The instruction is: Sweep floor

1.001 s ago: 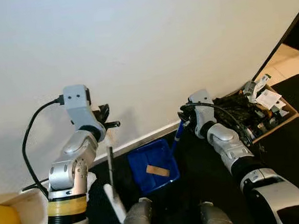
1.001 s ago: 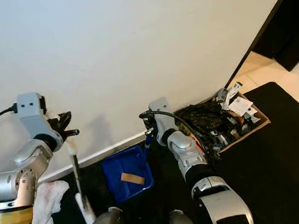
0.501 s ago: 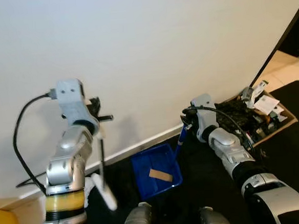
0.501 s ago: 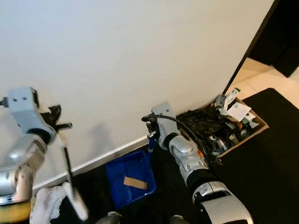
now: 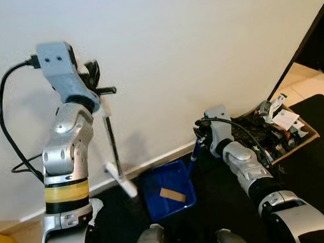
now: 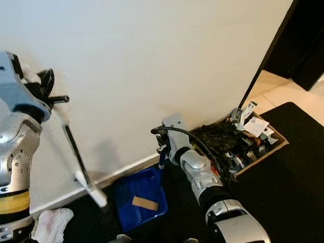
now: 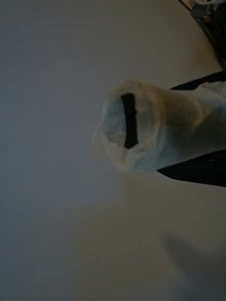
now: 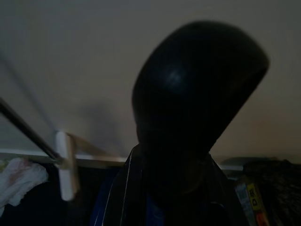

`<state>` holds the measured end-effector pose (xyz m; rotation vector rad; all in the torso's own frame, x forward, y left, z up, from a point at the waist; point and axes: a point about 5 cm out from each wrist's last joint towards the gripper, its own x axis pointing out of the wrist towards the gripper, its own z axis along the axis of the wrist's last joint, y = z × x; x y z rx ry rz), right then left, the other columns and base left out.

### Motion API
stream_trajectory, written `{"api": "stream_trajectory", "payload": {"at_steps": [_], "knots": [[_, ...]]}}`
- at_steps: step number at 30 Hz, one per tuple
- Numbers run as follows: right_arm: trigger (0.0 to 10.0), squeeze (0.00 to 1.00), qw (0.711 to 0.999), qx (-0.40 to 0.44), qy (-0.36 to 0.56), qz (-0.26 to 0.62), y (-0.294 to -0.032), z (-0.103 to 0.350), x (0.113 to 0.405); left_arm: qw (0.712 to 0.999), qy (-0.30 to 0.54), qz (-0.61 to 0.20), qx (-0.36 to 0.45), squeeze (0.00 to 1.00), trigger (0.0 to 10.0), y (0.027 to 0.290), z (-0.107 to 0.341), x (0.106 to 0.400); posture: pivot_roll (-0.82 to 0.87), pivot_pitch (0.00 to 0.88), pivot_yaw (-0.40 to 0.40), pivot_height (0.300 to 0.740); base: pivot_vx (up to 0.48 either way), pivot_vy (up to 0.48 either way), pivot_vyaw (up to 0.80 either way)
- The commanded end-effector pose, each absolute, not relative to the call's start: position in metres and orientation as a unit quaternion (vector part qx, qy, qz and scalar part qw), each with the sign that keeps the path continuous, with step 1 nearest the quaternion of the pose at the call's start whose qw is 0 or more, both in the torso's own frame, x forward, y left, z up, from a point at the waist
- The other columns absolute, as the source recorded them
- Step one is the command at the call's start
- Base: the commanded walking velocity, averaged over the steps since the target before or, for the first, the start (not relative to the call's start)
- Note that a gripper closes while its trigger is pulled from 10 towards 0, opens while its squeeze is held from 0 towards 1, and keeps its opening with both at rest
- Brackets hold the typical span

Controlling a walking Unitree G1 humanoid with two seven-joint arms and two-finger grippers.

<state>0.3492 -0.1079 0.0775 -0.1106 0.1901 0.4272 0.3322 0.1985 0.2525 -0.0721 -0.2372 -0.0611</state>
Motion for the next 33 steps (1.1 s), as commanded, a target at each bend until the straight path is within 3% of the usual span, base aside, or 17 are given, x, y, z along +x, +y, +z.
{"api": "stream_trajectory", "payload": {"at_steps": [1, 9, 10, 11, 12, 14, 17, 20, 21, 22, 33], "knots": [[10.0, 0.00, 0.973, -0.052, 0.073, 0.211, -0.106, 0.086, 0.352, 0.989, -0.145, -0.025, -0.003, 0.00, 10.0, 0.205, 0.264, 0.330, 0.21, 0.026, 0.026, 0.740, 0.000, 0.000, 0.00], [10.0, 0.00, 0.975, -0.050, 0.076, 0.204, -0.110, 0.084, 0.351, 0.996, -0.084, -0.020, -0.032, 0.00, 10.0, 0.209, 0.234, 0.326, 0.21, 0.036, 0.028, 0.740, 0.000, 0.000, 0.00], [10.0, 0.00, 0.974, -0.050, 0.077, 0.205, -0.109, 0.082, 0.350, 0.996, -0.074, -0.020, -0.035, 0.15, 10.0, 0.207, 0.227, 0.325, 0.21, 0.040, 0.026, 0.740, 0.000, 0.000, 0.00], [10.0, 0.00, 0.974, -0.050, 0.077, 0.205, -0.109, 0.082, 0.350, 0.996, -0.074, -0.020, -0.035, 0.15, 10.0, 0.207, 0.227, 0.325, 0.21, 0.040, 0.026, 0.740, 0.000, 0.000, 0.00], [10.0, 0.00, 0.974, -0.050, 0.078, 0.206, -0.109, 0.082, 0.350, 0.997, -0.071, -0.020, -0.033, 0.29, 10.0, 0.207, 0.225, 0.325, 0.21, 0.041, 0.025, 0.740, 0.000, 0.000, 0.00], [10.0, 0.00, 0.974, -0.050, 0.078, 0.206, -0.108, 0.082, 0.350, 0.997, -0.069, -0.019, -0.030, 0.29, 10.0, 0.207, 0.223, 0.325, 0.21, 0.042, 0.024, 0.740, 0.000, 0.000, 0.00], [10.0, 0.00, 0.974, -0.051, 0.078, 0.208, -0.107, 0.082, 0.350, 0.997, -0.064, -0.017, -0.025, 0.18, 10.0, 0.206, 0.219, 0.325, 0.21, 0.042, 0.025, 0.740, 0.000, 0.000, 0.00], [10.0, 0.00, 0.974, -0.051, 0.078, 0.208, -0.108, 0.082, 0.350, 0.998, -0.063, -0.017, -0.024, 0.15, 10.0, 0.206, 0.219, 0.326, 0.21, 0.042, 0.026, 0.740, 0.000, 0.000, 0.00], [10.0, 0.00, 0.974, -0.051, 0.078, 0.208, -0.108, 0.082, 0.350, 0.998, -0.063, -0.014, -0.023, 0.04, 10.0, 0.208, 0.219, 0.327, 0.21, 0.042, 0.027, 0.740, 0.000, 0.000, 0.00], [10.0, 0.00, 0.974, -0.051, 0.079, 0.207, -0.108, 0.082, 0.350, 0.998, -0.062, -0.013, -0.022, 0.00, 10.0, 0.209, 0.218, 0.327, 0.21, 0.042, 0.027, 0.740, 0.000, 0.000, 0.00], [10.0, 0.00, 0.974, -0.052, 0.080, 0.207, -0.108, 0.082, 0.350, 0.999, -0.050, -0.004, 0.007, 0.00, 10.0, 0.213, 0.213, 0.327, 0.21, 0.043, 0.028, 0.740, 0.000, 0.000, 0.00]]}}
